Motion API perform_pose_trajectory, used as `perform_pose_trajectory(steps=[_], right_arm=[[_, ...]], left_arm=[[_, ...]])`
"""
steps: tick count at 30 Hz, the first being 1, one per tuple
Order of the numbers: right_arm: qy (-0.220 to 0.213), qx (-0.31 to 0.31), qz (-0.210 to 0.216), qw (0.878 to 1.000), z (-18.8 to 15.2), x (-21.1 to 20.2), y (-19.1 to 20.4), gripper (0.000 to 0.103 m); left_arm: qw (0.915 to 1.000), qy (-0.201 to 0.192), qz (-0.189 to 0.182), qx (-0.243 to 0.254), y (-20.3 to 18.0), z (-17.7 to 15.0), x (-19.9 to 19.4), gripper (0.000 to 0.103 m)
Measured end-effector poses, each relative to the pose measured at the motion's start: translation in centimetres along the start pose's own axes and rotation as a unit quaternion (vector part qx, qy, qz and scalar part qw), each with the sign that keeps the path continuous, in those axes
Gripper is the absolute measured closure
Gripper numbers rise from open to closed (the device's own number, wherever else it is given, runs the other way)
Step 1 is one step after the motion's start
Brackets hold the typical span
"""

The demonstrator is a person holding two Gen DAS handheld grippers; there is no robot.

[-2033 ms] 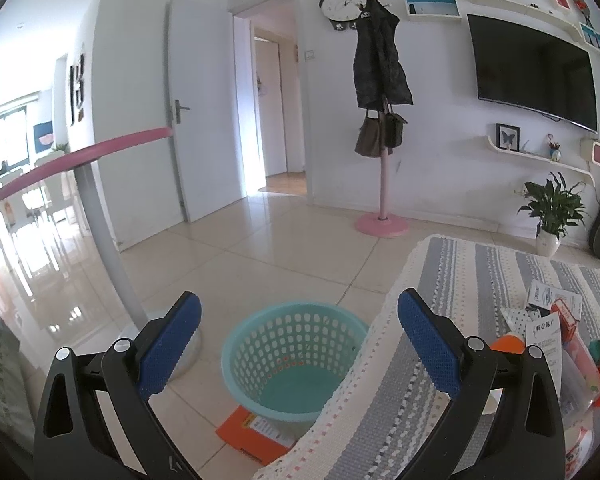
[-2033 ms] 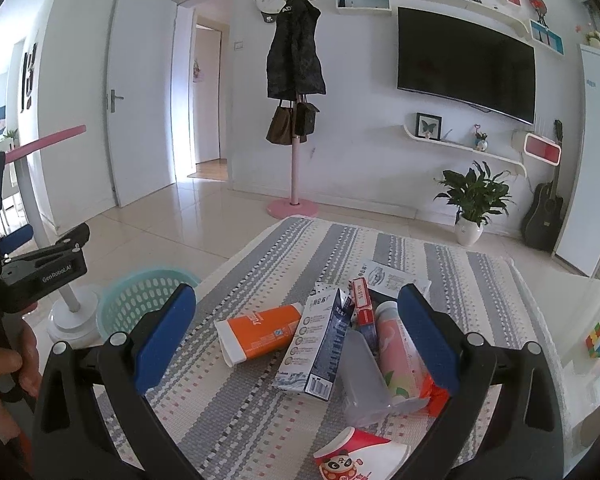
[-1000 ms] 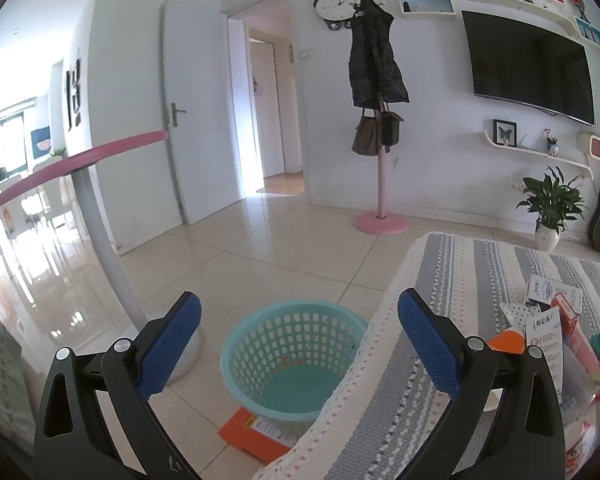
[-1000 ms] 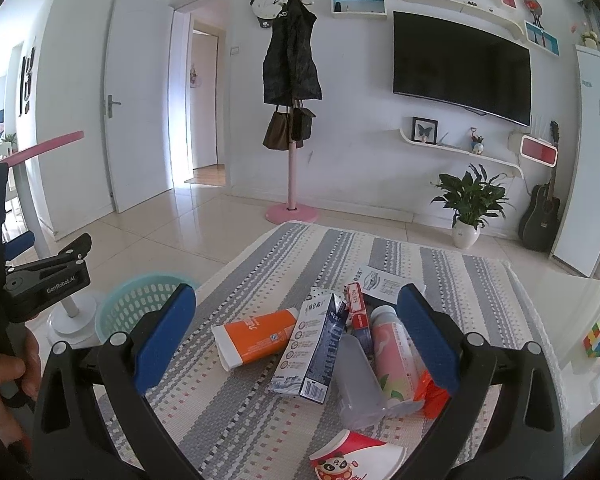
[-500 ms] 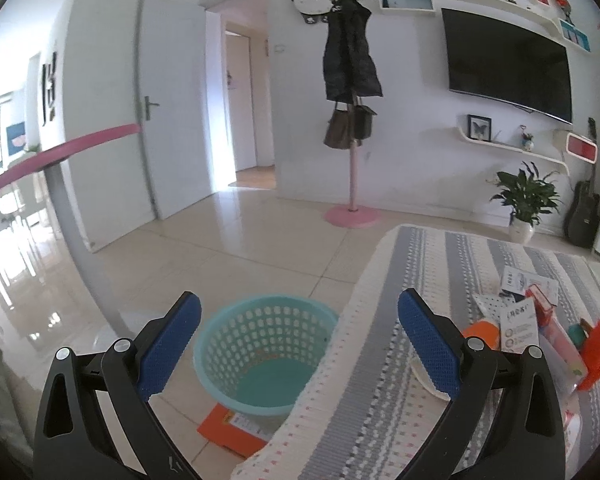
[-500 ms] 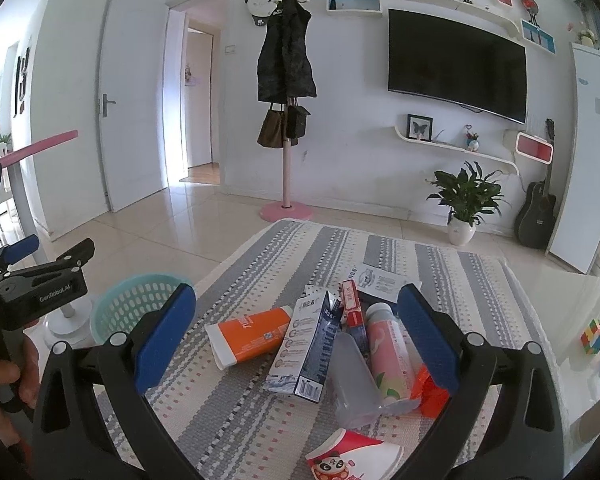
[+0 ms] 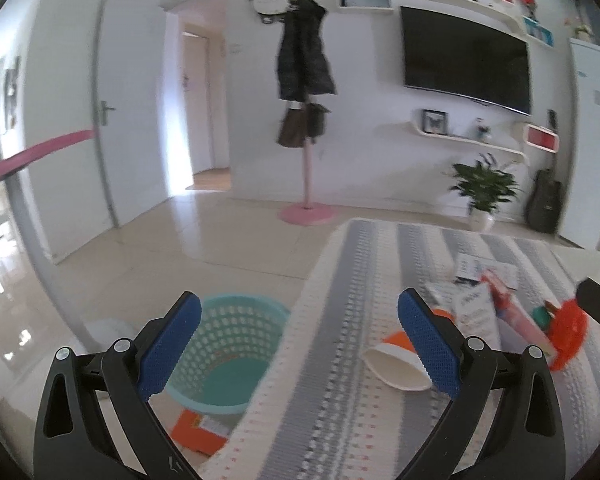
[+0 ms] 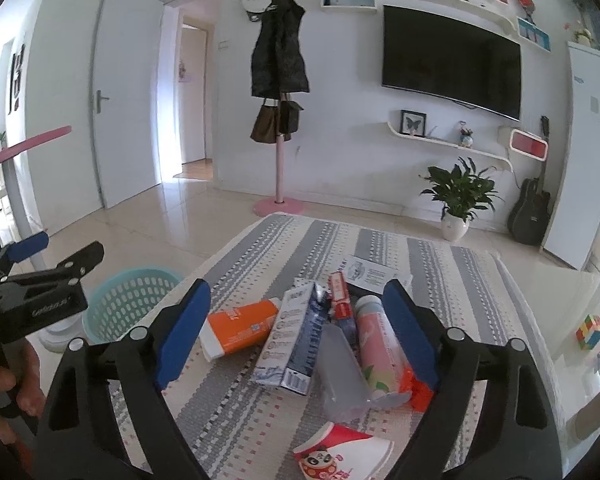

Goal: Collect trash
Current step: 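Grasp the orange paper cup with the left tool while the right tool grasps the red plastic bag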

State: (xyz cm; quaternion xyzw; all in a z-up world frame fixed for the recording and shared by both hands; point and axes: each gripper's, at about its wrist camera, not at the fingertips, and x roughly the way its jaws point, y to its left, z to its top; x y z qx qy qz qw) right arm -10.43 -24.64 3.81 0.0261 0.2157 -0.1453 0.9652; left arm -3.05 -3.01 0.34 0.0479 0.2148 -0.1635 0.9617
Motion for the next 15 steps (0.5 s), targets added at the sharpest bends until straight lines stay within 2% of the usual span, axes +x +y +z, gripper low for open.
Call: perform_pose_trajectory(steps=[3, 5, 7, 10, 12, 15], right_arm=[[0.006, 0.013, -0.017, 1.0, -0.1, 0.0, -1.6, 0.038], [0.016, 0.031, -0.029, 0.999, 0.2, -0.1, -3.6, 0.048], [0.024, 0.048, -0.048, 0.997, 0.4, -0.5, -5.5, 0.063], [0.031, 0.085, -0.078, 0.993, 0.2, -1.7, -8.9, 0.064], [0.039, 0.107, -0.085, 0.99, 0.0, -2.1, -10.7, 0.064], [0.053, 0.127, -0.095, 0.986, -0.3, -1.8, -12.5, 0.064]], left_arm=[[0.998, 0.036, -0.051, -0.006, -0.6, 0.6, 0.7, 0.007], [0.992, 0.067, -0.105, -0.02, -0.6, 1.6, 1.8, 0.008], [0.9853, 0.09, -0.142, -0.026, -0.7, 2.4, 3.2, 0.008], [0.9705, 0.137, -0.198, -0.014, -1.8, 2.7, 5.9, 0.009], [0.9526, 0.183, -0.243, 0.01, -3.5, 1.9, 7.8, 0.01], [0.9328, 0.231, -0.269, 0.063, -6.4, -0.5, 10.4, 0.014]])
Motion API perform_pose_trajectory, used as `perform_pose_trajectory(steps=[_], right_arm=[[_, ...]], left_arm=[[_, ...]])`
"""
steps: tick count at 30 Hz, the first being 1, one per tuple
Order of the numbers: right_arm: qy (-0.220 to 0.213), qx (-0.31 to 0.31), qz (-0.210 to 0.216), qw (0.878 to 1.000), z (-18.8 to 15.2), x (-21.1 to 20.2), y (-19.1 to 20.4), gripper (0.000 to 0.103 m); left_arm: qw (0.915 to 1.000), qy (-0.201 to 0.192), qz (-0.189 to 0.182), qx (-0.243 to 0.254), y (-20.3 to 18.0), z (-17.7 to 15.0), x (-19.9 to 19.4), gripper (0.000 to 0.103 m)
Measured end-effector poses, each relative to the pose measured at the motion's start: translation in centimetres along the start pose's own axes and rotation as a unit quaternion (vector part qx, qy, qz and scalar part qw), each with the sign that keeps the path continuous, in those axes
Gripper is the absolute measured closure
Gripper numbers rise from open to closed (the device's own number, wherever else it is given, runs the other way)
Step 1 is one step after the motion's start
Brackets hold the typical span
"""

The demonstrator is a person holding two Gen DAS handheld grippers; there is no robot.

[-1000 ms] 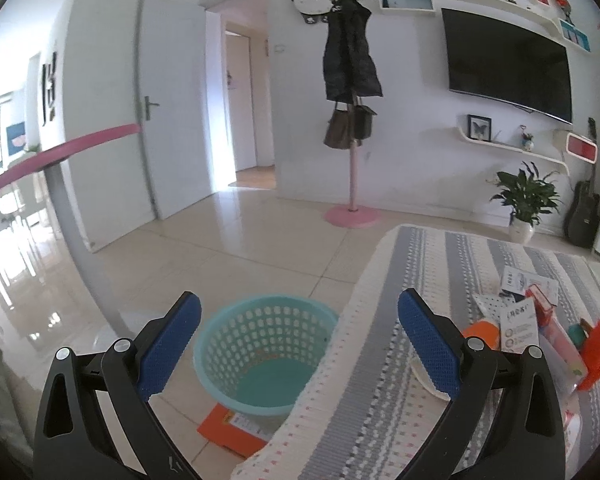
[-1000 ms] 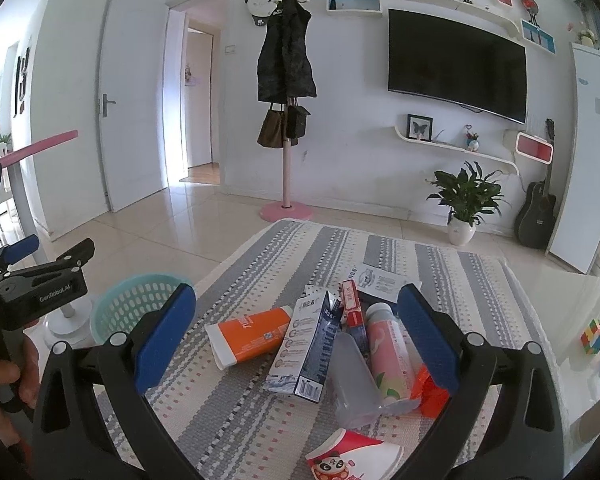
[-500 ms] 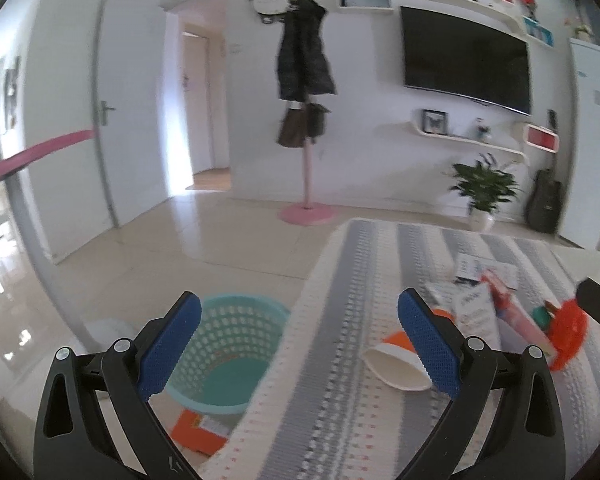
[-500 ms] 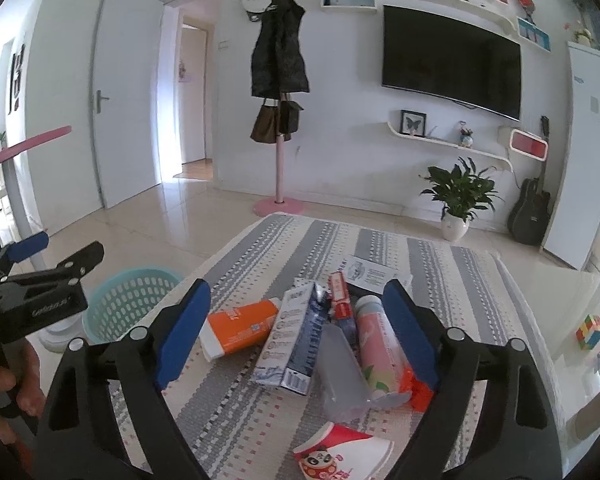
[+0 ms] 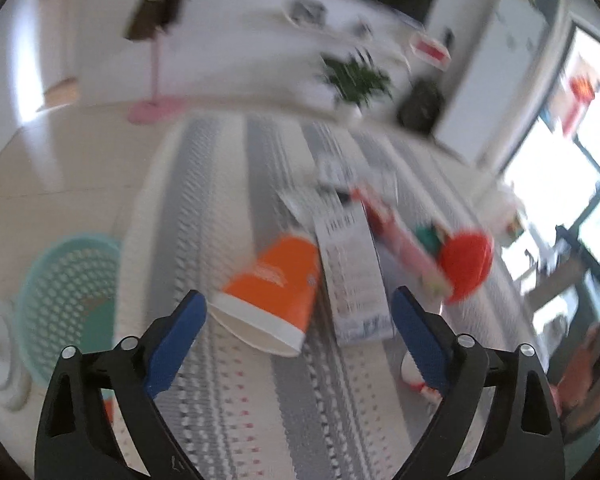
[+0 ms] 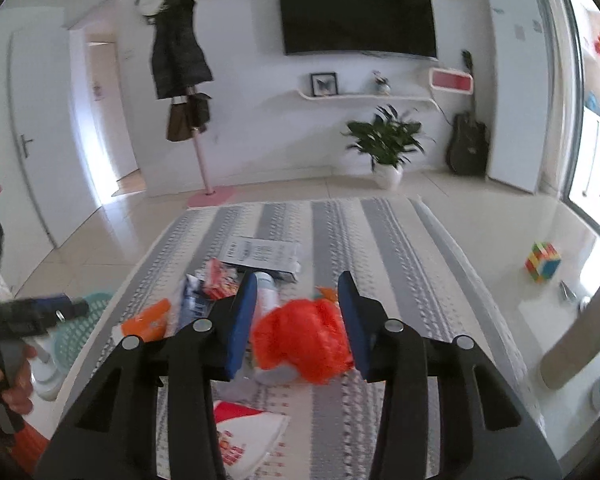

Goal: Collect trash
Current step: 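Grasp the orange paper cup with the left tool while the right tool grasps the red plastic bag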

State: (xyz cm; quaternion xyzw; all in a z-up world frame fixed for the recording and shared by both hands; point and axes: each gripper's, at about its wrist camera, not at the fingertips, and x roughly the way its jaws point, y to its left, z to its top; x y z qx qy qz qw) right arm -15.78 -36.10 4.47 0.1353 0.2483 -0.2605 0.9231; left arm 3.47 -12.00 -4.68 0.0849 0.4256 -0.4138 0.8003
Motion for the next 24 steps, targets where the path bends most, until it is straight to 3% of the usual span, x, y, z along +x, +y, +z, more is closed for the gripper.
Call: perform_pose_trajectory(steps=[6, 8, 10, 14, 16, 20, 24], right_arm=[[0.04, 0.009, 0.002, 0.999, -1.0, 2.2, -0.4, 0.064], [0.052, 0.004, -0.002, 0.999, -1.5, 2.8, -0.3, 0.058], [0.063, 0.005, -0.005, 0.998, -2.2, 3.7, -0.2, 0.043], [0.093, 0.002, -0.016, 0.995, -2.9, 6.4, -0.1, 0.04], [0.112, 0.009, -0.017, 0.994, -3.1, 8.2, -0.3, 0.031], [0.138, 0.007, -0.029, 0.99, -3.7, 11.1, -0.4, 0.03], [0.168, 0.016, -0.036, 0.985, -4.7, 13.9, -0.6, 0.03]], left_arm=[[0.991, 0.073, 0.069, 0.089, -1.2, -1.8, 5.8, 0.027], [0.9876, 0.081, 0.084, 0.105, -1.2, -2.1, 7.3, 0.027], [0.9854, 0.081, 0.096, 0.115, -1.1, -1.9, 7.7, 0.027], [0.9821, 0.083, 0.113, 0.126, -1.5, -0.7, 9.0, 0.027], [0.98, 0.083, 0.125, 0.13, -1.6, -0.2, 9.8, 0.03], [0.9778, 0.08, 0.144, 0.129, -1.1, 0.6, 10.8, 0.035], [0.9827, 0.074, 0.126, 0.113, -0.5, 1.1, 10.3, 0.039]])
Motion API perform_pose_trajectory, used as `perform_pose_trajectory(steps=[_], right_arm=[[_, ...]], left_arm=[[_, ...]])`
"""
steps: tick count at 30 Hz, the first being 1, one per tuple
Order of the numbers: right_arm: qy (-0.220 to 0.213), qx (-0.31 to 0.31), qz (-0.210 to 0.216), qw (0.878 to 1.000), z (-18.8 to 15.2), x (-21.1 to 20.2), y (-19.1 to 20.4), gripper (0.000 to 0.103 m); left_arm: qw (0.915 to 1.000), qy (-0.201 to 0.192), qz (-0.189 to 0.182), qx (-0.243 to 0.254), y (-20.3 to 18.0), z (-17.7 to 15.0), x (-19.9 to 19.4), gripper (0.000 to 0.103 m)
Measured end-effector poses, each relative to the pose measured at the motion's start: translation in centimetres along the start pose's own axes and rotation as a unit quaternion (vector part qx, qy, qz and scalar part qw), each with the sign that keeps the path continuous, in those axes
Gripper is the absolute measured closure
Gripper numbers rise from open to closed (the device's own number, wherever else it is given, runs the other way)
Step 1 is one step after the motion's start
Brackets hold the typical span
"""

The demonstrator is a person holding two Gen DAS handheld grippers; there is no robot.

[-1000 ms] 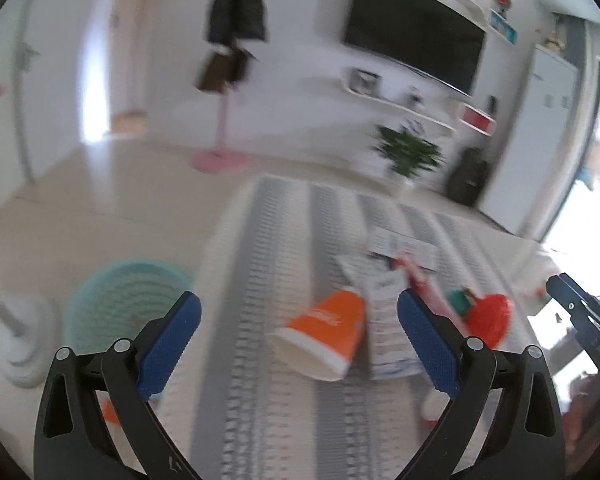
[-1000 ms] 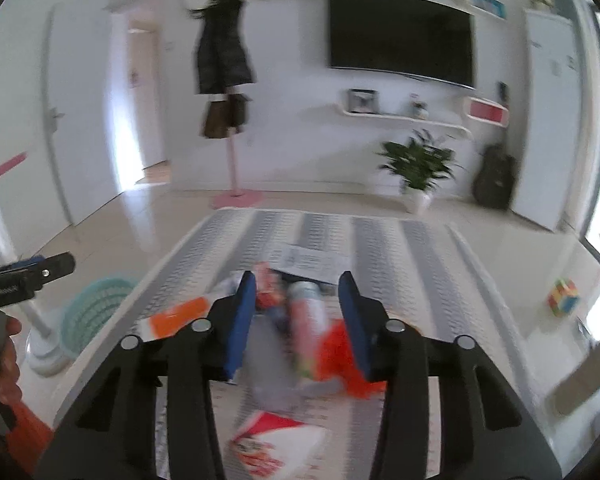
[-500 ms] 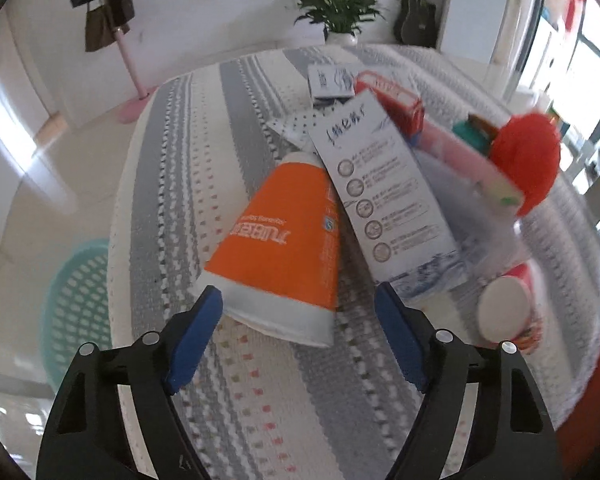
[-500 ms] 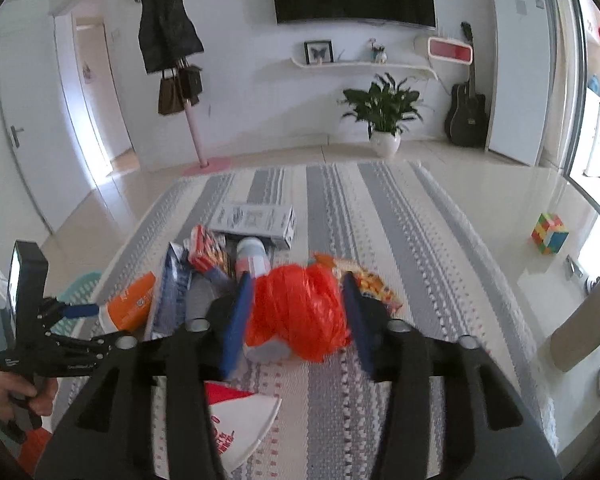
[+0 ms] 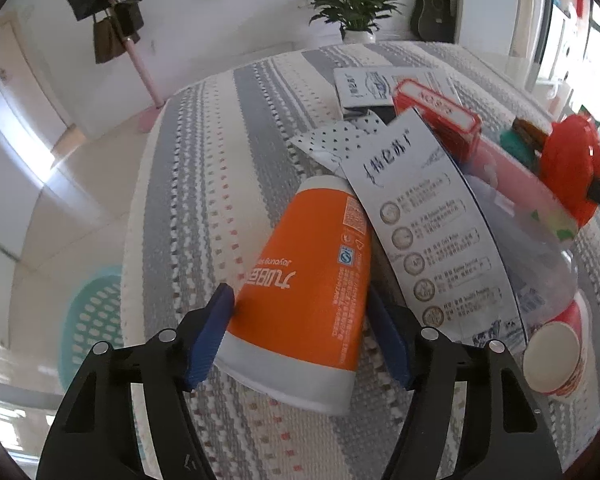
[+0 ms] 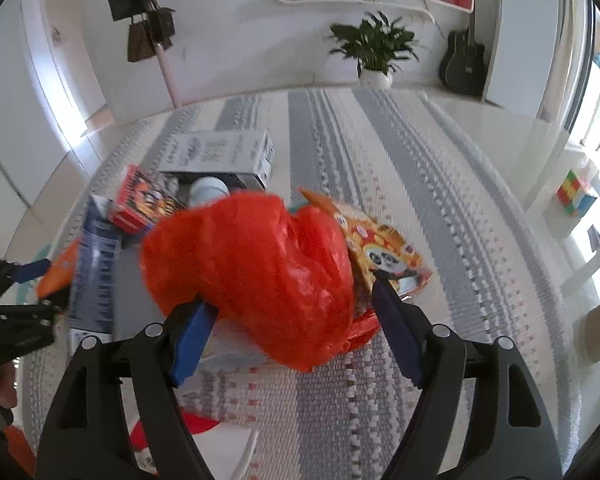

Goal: Collect trash
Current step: 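Grasp the orange paper cup with the left tool while the right tool grasps the red plastic bag, then carry the cup and bag over the blue basket and open both tools to drop them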

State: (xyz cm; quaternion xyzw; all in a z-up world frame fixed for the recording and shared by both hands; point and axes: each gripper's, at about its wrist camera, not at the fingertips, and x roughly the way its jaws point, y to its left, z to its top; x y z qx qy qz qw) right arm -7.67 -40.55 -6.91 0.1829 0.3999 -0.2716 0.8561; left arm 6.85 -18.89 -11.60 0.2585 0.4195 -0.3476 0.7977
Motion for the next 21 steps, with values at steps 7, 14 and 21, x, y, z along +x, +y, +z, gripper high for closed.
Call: perform_pose_trajectory(steps=[7, 14, 21], right_arm=[[0.01, 0.019, 0.016, 1.0, 0.3, 1.3, -1.0, 0.073], [-0.041, 0.004, 0.012, 0.999, 1.2, -2.2, 0.1, 0.079], [-0.104, -0.063, 0.032, 0.992, 3.3, -7.6, 6.7, 0.08]], left_arm=[[0.9987, -0.033, -0.033, -0.021, 1.2, 0.4, -1.1, 0.058], [0.9868, -0.082, -0.108, -0.089, 4.8, 0.0, -4.3, 0.067], [0.9659, -0.139, -0.146, -0.162, 9.9, -1.0, -8.6, 0.067]])
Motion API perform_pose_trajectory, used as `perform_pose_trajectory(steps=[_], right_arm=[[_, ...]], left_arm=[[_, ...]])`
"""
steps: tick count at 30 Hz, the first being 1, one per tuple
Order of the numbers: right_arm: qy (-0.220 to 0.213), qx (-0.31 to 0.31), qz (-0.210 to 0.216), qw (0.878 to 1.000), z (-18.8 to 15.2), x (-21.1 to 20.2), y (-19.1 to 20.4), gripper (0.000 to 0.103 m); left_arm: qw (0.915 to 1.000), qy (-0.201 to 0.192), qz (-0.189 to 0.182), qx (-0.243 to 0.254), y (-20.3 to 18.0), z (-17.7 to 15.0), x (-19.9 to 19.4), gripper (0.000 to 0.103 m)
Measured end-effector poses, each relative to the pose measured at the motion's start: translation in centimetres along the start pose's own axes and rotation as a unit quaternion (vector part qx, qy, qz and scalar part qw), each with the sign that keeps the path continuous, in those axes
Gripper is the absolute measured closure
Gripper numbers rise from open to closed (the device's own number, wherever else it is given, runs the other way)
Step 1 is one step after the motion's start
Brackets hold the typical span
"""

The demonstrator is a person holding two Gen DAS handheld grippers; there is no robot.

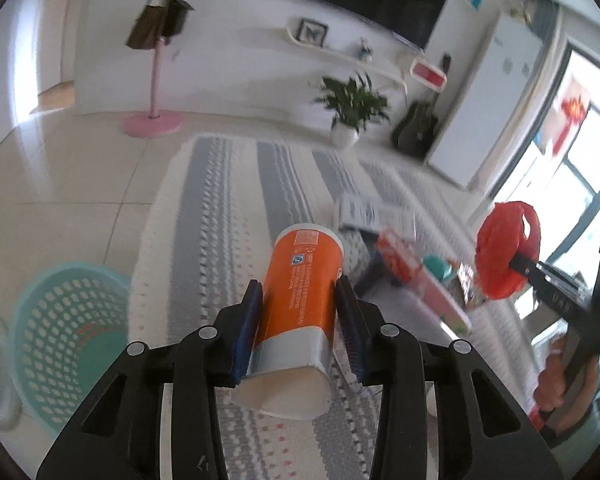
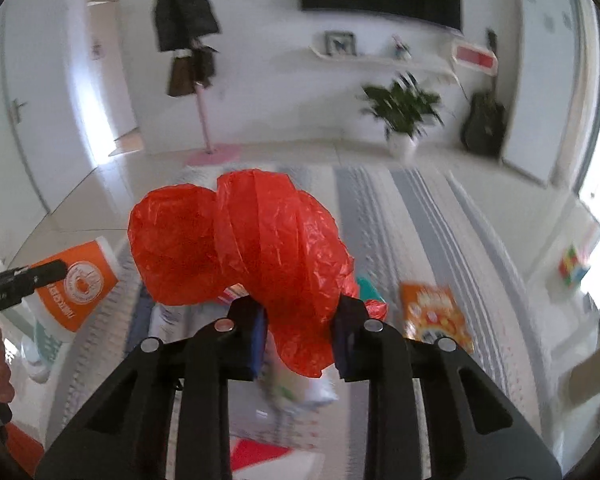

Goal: Collect trash
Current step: 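Carry the cup and bag over the blue basket and open both tools to drop them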

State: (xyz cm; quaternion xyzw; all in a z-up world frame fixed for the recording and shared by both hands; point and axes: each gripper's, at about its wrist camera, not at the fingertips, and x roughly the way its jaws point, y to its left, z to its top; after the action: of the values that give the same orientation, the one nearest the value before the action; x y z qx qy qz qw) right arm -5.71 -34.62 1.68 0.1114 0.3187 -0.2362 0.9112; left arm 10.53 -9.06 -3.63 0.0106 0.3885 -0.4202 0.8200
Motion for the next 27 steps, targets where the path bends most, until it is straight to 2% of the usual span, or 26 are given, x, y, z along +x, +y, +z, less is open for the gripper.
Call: perform_pose_trajectory(steps=[3, 8, 14, 17, 20, 22, 27], right_arm=[[-0.011, -0.018, 0.036, 0.999, 1.5, -0.9, 3.4, 0.08], [-0.02, -0.054, 0.091, 0.994, 3.4, -1.4, 10.4, 0.08], [0.011, -0.092, 0.157, 0.983, 2.6, 1.0, 20.3, 0.08], [0.05, -0.099, 0.194, 0.975, 1.3, 3.2, 25.0, 0.08], [0.09, -0.097, 0.222, 0.966, 0.4, 5.3, 28.0, 0.079], [0.136, -0.102, 0.243, 0.955, -0.6, 7.5, 30.2, 0.079], [0.177, -0.116, 0.241, 0.947, -2.9, 9.9, 33.6, 0.077]], left_arm=[[0.9993, -0.028, -0.001, -0.023, 1.9, 0.6, -2.5, 0.067], [0.9953, -0.071, 0.027, -0.061, 6.2, 1.4, -6.5, 0.067], [0.9812, -0.104, 0.087, -0.137, 13.4, 1.1, -9.5, 0.067], [0.9753, -0.101, 0.108, -0.164, 16.0, 0.5, -9.8, 0.067], [0.9694, -0.088, 0.123, -0.193, 18.4, -0.2, -9.5, 0.067], [0.9652, -0.08, 0.128, -0.214, 19.9, -0.6, -9.1, 0.067], [0.9573, -0.048, 0.143, -0.247, 23.0, -1.6, -8.0, 0.066]])
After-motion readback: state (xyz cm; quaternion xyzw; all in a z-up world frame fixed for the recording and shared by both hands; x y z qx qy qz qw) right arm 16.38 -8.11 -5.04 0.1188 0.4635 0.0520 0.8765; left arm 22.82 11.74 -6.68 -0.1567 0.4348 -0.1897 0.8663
